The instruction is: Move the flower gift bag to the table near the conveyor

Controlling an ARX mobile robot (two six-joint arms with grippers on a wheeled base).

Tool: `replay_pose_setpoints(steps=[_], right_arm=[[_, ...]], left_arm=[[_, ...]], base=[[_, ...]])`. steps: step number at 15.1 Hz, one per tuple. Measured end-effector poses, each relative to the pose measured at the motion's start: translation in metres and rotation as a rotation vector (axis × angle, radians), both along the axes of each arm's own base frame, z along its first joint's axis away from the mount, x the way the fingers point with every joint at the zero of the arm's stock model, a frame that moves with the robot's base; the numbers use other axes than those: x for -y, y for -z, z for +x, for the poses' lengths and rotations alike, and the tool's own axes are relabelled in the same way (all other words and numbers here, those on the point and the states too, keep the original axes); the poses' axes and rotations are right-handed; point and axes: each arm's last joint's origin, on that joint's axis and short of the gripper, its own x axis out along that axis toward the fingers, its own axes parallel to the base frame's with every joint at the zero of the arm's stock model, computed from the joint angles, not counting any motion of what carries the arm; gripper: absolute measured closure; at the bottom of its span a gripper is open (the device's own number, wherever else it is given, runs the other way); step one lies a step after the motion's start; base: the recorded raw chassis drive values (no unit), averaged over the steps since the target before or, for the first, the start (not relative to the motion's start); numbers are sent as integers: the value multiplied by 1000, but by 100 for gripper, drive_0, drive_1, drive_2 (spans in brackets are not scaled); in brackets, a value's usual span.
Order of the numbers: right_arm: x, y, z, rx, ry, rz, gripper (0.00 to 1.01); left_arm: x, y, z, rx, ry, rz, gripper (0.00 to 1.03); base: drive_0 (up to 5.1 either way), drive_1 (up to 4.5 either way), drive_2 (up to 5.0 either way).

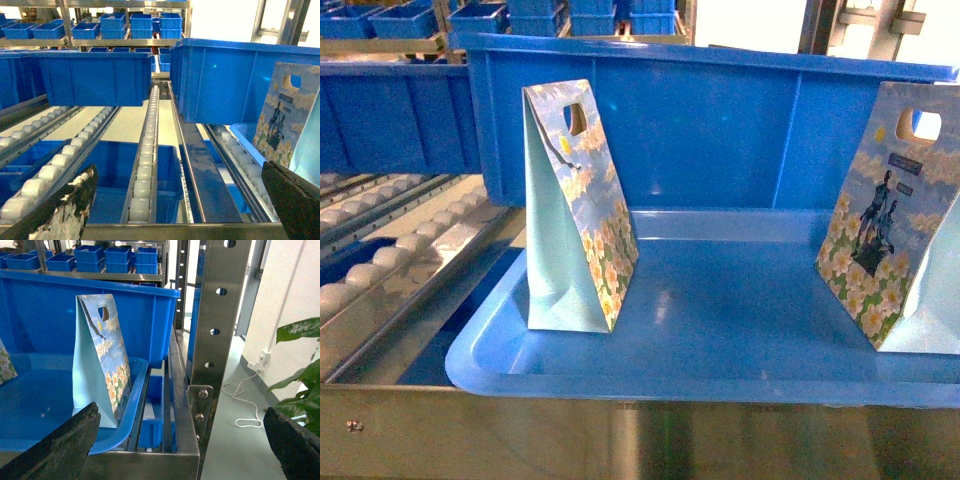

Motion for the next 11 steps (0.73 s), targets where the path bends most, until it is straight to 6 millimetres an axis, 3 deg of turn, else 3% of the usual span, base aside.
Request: replay_pose_setpoints(steps=[11], right_arm=[[0, 0, 0, 0, 0, 0, 3]], left_arm=[[0, 0, 0, 0, 0, 0, 5]], base=[[0, 0, 0]])
